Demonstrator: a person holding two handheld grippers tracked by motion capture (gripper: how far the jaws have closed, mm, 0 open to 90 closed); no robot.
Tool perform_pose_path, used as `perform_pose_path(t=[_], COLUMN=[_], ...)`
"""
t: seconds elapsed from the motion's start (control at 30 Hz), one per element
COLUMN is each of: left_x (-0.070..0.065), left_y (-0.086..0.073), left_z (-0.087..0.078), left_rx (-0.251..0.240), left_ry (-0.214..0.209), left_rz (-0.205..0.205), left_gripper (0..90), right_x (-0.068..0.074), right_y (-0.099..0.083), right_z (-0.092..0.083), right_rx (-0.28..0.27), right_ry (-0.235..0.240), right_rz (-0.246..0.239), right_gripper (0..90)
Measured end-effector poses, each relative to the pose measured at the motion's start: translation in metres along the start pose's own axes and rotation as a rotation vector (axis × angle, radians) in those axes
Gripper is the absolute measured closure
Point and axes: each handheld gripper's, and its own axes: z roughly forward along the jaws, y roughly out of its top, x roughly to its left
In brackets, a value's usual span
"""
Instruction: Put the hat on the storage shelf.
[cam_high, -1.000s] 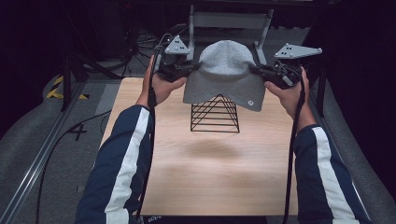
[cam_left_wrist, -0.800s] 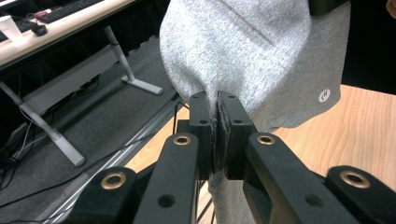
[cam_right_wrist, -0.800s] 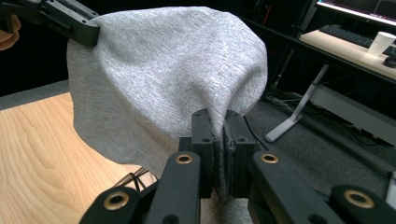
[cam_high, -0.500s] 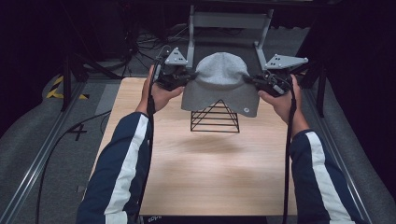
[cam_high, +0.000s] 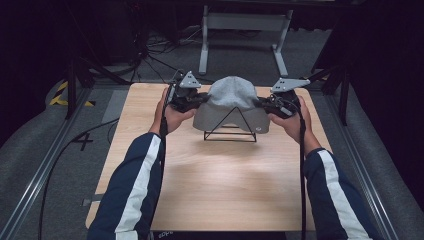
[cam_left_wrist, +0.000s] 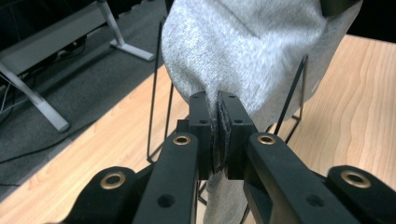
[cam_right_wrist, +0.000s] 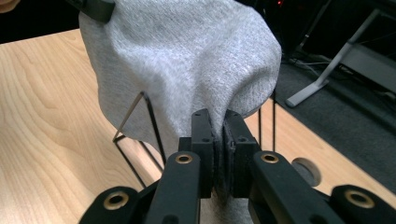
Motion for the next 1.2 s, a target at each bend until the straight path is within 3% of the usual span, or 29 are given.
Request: perform_pose_path(t=[0.4,0.47,0.73,0.83,1.2], left_x=[-0.009,-0.011,-0.016,-0.017,-0.017], left_y=[-0.030,-0.034,-0.045,-0.049,-0.064], left_z=[0.025,0.028,0.039,0.043,0.059], left_rx=[0.058,0.061,0.095,0.105,0.127], left_ry=[-0.013,-0.019,-0.023,-0.031,-0.042], left_rz=[-0.009,-0.022,-0.001,-0.012,-0.029], left_gripper=[85.2,85.2,85.2,85.2,85.2], right_x=[0.005,0.005,0.005,0.006,0.002], right_y=[-0.030,-0.034,-0.054,-0.060,-0.079], right_z=[0.023,0.026,0.039,0.044,0.054], right_rx=[0.067,0.072,0.108,0.121,0.122], right_ry=[0.025,0.027,0.035,0.033,0.027], right_rz=[0.029,0.036,0.063,0.074,0.129], right_gripper=[84.8,84.8,84.8,84.8,84.4])
